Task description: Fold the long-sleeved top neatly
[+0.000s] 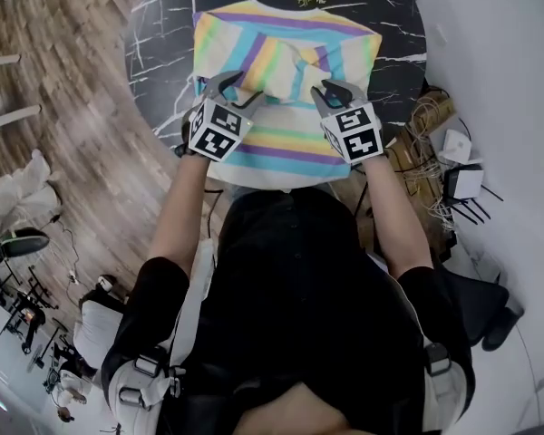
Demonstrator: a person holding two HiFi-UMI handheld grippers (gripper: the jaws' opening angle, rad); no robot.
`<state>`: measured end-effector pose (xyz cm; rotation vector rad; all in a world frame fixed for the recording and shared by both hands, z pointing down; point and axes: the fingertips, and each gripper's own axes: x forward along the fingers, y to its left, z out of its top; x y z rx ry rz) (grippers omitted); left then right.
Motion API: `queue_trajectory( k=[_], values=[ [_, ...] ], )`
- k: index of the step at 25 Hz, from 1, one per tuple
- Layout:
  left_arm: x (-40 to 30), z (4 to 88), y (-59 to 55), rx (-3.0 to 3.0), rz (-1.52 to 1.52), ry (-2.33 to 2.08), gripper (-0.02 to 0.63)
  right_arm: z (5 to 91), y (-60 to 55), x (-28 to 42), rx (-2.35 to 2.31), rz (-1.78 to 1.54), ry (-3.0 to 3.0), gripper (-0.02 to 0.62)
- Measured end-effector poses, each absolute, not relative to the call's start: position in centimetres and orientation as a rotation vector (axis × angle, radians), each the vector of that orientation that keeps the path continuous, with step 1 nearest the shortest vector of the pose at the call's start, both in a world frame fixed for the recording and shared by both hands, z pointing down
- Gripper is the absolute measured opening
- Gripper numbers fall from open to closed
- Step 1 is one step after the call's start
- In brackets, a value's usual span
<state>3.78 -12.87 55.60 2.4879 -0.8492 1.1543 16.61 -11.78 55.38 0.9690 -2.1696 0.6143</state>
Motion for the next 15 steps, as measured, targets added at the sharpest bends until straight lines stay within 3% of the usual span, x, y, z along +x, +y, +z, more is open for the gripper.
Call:
queue_trajectory(
  k=[15],
  values=[
    [1.6,59.7,-12.2,2.341,1.205,-0.677,0.242,59.3,-10.9,20.2,1.006,0.835,-2.017,0.101]
  ],
)
